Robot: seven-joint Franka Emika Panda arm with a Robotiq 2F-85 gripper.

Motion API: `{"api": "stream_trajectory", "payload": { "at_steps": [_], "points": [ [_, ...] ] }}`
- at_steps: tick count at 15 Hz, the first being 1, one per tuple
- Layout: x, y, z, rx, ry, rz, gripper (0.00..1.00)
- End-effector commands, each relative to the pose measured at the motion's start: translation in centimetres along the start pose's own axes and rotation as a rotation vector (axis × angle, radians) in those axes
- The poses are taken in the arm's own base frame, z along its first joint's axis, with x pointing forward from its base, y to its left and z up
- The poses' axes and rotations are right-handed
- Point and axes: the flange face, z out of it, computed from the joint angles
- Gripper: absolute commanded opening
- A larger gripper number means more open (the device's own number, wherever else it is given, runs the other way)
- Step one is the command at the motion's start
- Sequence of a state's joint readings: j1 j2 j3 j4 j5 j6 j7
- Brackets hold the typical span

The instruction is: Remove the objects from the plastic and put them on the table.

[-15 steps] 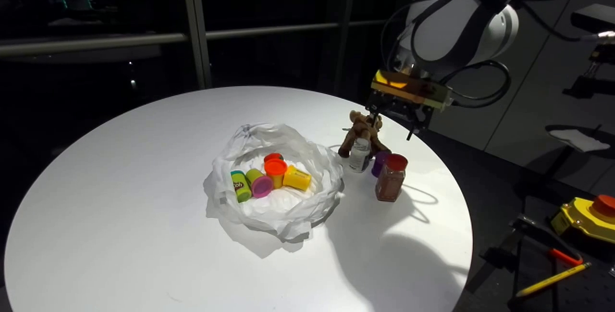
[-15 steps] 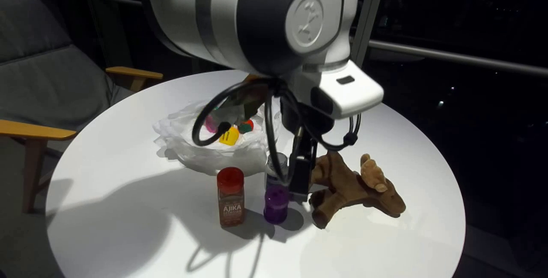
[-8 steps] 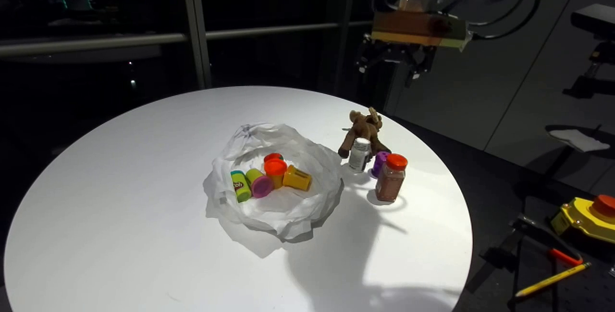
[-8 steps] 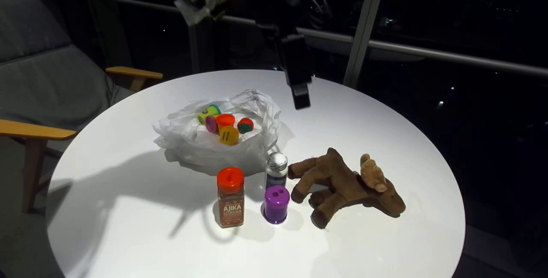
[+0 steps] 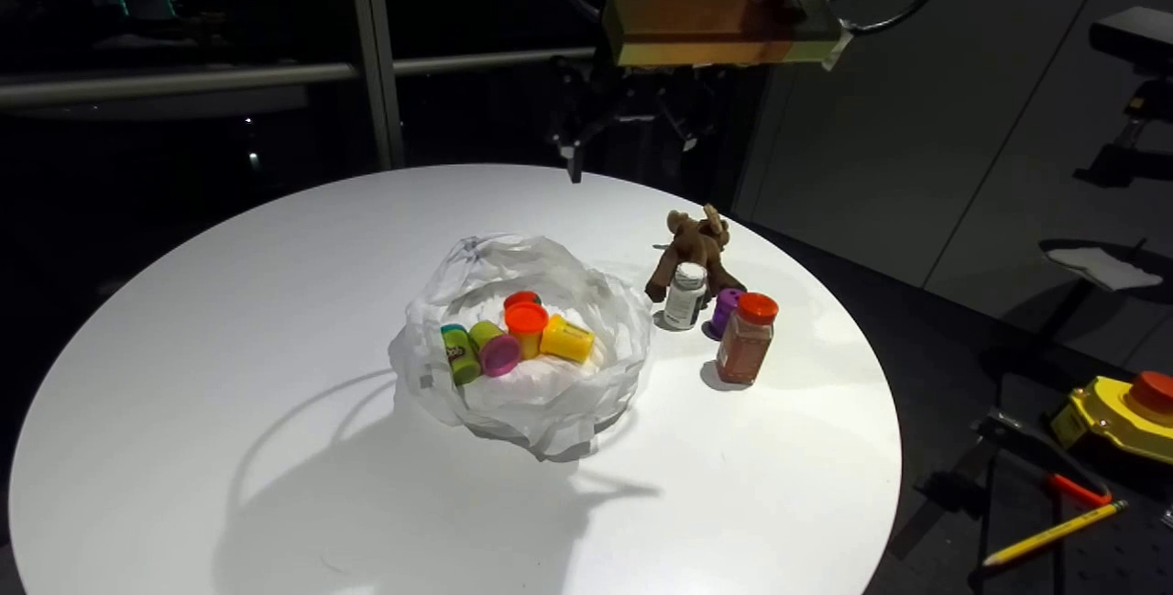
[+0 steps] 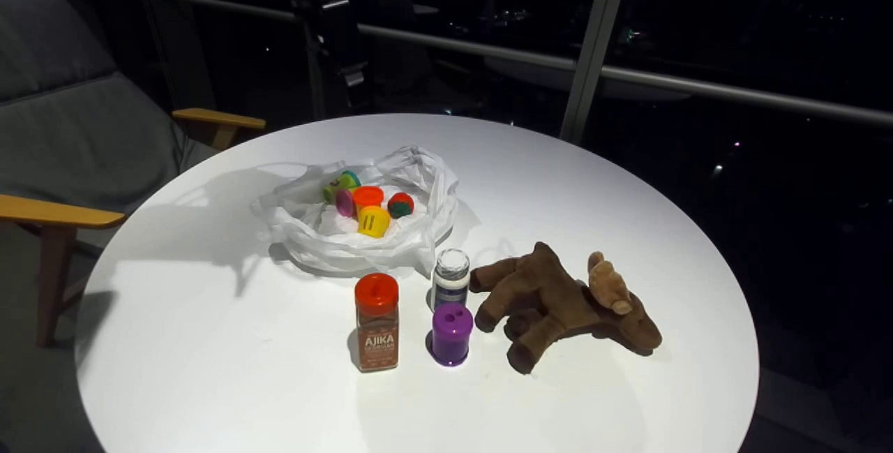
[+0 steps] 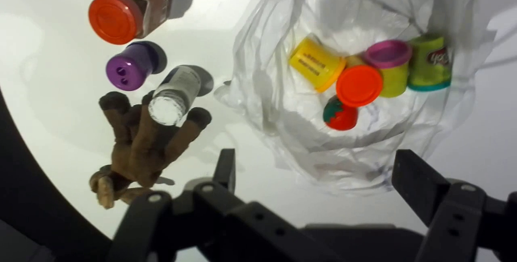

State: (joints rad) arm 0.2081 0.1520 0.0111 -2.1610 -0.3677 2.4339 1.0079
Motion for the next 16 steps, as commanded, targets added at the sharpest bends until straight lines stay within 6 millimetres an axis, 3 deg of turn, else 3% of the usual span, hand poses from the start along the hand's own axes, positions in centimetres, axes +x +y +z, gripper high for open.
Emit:
{"api": "stream_trajectory", "payload": {
  "at_steps": [1, 2, 5, 10, 16],
  "points": [
    [-0.7, -3.4, 0.5, 0.084, -0.101, -0.153, 1.00],
    [-1.1, -1.9, 0.9, 0.036, -0.058, -0.085, 1.00],
    [-1.6, -3.2, 1.3, 0.066, -0.096, -0.140, 1.00],
    [-1.2, -3.0, 1.3, 0.067, -0.094, -0.145, 1.00],
    [-0.5, -3.3, 7.7, 0.047, -0.070, -0.199, 1.00]
  ]
}}
